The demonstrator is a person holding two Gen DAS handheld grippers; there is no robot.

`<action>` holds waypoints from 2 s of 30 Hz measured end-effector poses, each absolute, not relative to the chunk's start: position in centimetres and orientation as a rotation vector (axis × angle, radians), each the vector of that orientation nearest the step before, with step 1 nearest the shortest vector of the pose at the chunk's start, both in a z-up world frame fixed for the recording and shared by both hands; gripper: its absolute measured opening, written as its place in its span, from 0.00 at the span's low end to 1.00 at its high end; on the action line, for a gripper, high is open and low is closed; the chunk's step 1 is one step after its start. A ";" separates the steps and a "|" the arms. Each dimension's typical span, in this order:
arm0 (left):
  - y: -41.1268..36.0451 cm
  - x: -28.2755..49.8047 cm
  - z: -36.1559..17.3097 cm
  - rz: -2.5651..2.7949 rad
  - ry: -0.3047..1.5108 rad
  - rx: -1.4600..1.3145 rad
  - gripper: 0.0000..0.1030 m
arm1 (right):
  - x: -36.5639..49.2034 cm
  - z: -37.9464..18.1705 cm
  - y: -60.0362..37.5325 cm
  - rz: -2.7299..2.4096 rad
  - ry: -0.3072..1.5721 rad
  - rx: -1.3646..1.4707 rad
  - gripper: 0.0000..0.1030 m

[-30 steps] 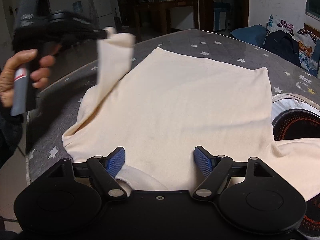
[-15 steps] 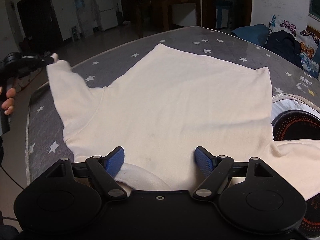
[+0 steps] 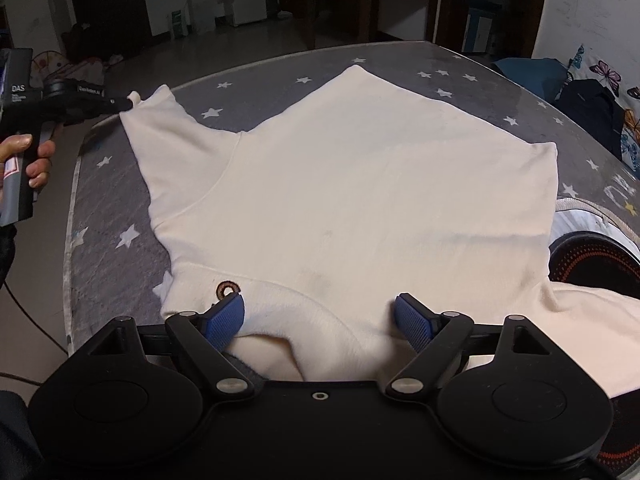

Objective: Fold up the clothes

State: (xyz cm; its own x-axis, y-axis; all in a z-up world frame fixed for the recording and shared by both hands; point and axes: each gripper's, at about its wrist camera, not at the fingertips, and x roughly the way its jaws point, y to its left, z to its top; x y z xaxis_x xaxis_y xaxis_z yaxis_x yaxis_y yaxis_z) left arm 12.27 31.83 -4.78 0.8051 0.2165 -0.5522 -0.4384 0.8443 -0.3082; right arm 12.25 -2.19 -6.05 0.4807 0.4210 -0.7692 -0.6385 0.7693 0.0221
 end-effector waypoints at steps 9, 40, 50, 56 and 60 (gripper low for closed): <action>31.1 11.8 -2.4 0.400 0.508 -0.379 0.11 | 12.6 -5.5 -2.8 0.659 0.847 -0.247 0.82; 15.0 34.1 -3.2 -0.029 0.711 -0.220 0.28 | 32.6 -5.4 -11.8 0.282 0.787 0.049 0.58; 13.3 37.0 -4.2 -0.023 0.728 -0.151 0.28 | 34.8 -6.5 -11.7 0.268 0.790 0.046 0.32; 12.7 38.0 -4.5 -0.039 0.722 -0.136 0.10 | 35.4 -6.4 -11.8 0.276 0.789 0.037 0.15; 12.6 38.4 -4.4 -0.023 0.690 -0.126 0.07 | 35.8 -6.4 -11.6 0.270 0.780 0.033 0.07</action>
State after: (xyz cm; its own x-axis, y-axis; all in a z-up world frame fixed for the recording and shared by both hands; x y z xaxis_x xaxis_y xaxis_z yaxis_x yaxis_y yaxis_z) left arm 38.40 12.62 -4.42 0.7711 -0.0630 -0.6336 -0.0207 0.9921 -0.1238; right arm 35.77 -11.62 -6.39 0.6783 0.2525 -0.6901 -0.2282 0.9651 0.1289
